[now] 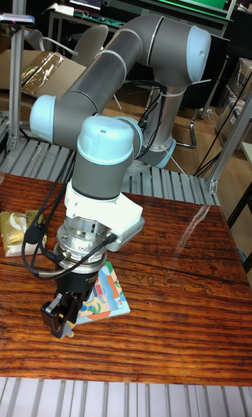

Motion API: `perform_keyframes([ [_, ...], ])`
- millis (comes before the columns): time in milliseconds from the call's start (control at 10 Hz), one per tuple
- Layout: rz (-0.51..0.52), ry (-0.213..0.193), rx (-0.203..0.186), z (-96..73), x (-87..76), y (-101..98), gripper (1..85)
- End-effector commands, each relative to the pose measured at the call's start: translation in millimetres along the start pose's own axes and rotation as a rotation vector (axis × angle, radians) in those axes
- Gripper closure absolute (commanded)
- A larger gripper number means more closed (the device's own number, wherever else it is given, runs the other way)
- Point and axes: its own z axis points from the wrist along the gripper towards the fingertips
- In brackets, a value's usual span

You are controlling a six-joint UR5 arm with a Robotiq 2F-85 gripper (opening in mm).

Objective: Assemble one piece of a puzzle

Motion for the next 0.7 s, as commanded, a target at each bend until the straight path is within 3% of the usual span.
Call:
perform_keyframes([
  [0, 0.049, 0.003, 0.000, -0.7, 3.3, -2.3, 55.0],
  [600, 0.057, 0.021, 0.004, 2.3, 11.3, -4.4, 55.7],
])
